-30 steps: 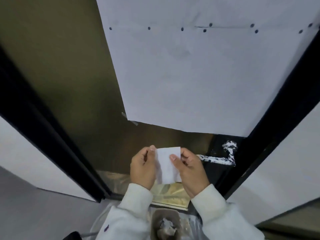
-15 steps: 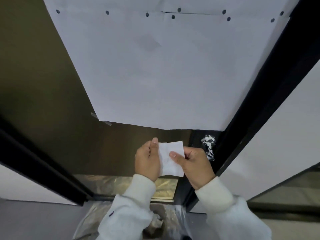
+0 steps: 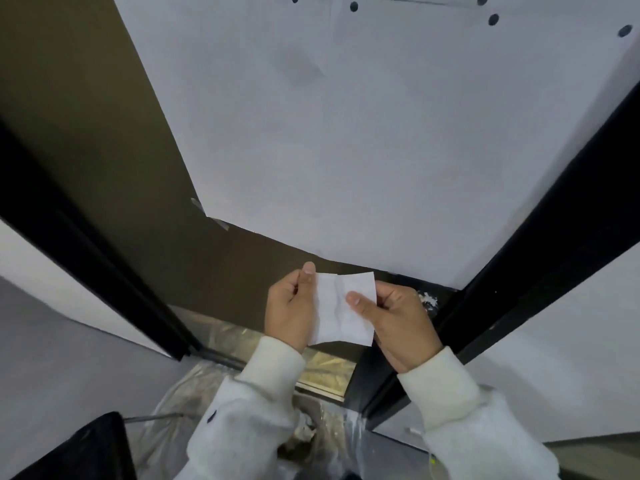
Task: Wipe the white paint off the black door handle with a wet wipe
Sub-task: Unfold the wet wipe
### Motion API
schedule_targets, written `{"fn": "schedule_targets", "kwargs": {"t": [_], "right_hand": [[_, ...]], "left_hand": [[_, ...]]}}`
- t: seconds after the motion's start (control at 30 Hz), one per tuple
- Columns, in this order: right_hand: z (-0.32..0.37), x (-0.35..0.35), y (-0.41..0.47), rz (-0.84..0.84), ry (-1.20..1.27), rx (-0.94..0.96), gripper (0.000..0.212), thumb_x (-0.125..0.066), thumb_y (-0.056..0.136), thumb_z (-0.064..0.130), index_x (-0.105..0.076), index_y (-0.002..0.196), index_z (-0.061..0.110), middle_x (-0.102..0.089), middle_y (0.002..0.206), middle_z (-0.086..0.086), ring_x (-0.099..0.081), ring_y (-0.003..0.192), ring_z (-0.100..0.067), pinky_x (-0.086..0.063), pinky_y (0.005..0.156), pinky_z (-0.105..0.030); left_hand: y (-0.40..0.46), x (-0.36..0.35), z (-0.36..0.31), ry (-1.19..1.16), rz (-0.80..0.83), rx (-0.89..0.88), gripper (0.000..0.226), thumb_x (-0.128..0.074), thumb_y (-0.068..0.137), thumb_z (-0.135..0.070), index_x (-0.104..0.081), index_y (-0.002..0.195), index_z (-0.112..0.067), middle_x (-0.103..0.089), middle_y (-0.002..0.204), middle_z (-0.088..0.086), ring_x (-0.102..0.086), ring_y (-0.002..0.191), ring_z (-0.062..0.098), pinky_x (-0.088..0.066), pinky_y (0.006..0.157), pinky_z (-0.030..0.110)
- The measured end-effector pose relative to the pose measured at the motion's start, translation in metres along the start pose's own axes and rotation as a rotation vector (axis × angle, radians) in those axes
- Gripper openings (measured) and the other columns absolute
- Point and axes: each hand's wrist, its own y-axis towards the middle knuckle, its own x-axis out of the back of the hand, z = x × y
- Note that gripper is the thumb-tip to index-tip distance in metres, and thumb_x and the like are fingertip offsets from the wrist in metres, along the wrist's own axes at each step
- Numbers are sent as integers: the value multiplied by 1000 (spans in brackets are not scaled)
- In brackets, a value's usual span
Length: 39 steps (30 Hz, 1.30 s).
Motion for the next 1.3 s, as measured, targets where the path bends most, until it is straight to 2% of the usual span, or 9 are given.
{"fn": "schedule_targets", "kwargs": {"t": [0.13, 0.23, 0.3, 0.4, 0.57, 0.7, 0.97, 1.17, 1.3], "right_hand": [[5, 3, -2, 36, 119, -77, 28, -73, 83, 17, -75, 108, 6, -75, 113, -16, -69, 109, -36, -52, 98, -56], [12, 5, -5, 29, 185, -92, 34, -65, 87, 14, -69, 116, -2, -72, 117, -20, -66, 113, -40, -52, 99, -55], [15, 4, -8, 12, 210, -118, 29, -58, 95, 8, -67, 120, -4, -72, 118, -21, -67, 112, -41, -54, 96, -54], [19, 3, -12, -7, 179, -162, 27, -53, 100, 6, -67, 122, 2, -73, 118, -16, -69, 111, -37, -54, 96, -55], [20, -9, -16, -68, -315, -20, 20, -58, 99, 21, -74, 110, 26, -77, 104, 4, -72, 99, -20, -58, 90, -51], [24, -26, -18, -176, -679, 165, 23, -52, 94, 33, -73, 100, 26, -71, 92, 3, -66, 86, -16, -56, 78, -42], [29, -48, -23, -182, -473, 151, 25, -57, 98, 13, -77, 106, 26, -77, 99, 12, -71, 96, -10, -57, 89, -42], [26, -50, -18, -209, -472, 134, 22, -62, 96, 11, -77, 105, 24, -77, 95, 9, -72, 91, -13, -59, 86, -48], [30, -48, -16, -197, -434, 143, 18, -66, 94, 13, -78, 103, 23, -78, 94, 6, -73, 90, -16, -58, 87, -49]], "left_hand": [[-6, 1, 1, 3, 9, 49, 46, -52, 98, -42, -57, 66, -9, -52, 61, 2, -48, 60, 15, -40, 58, 28], [-9, 4, -5, -48, 166, 84, 34, -64, 86, -42, -70, 84, -9, -69, 78, 11, -64, 75, 24, -54, 68, 37], [-12, 4, -10, -82, 256, 79, 29, -74, 77, -30, -72, 95, -7, -73, 93, 19, -69, 87, 36, -58, 78, 48], [-12, 4, -15, -35, 265, 32, 16, -78, 79, -8, -72, 94, -5, -76, 90, 13, -72, 83, 26, -61, 74, 43], [-10, 8, -19, 389, 128, -300, 17, -75, 83, -21, -62, 73, -17, -64, 67, 0, -62, 63, 22, -58, 61, 39], [-13, 9, -28, 504, 82, -467, 20, -73, 83, -23, -57, 71, -22, -59, 62, -6, -57, 61, 16, -52, 57, 32], [-7, 24, -28, 388, 195, -360, 5, -68, 89, -25, -71, 85, -26, -71, 77, -14, -68, 76, 6, -60, 71, 30], [0, 32, -28, 300, 322, -302, 15, -67, 90, -15, -75, 99, -25, -74, 87, -14, -70, 83, 6, -57, 74, 20], [3, 32, -26, 258, 395, -292, 26, -63, 92, -9, -75, 110, -22, -76, 98, -12, -70, 94, 6, -57, 84, 25]]}}
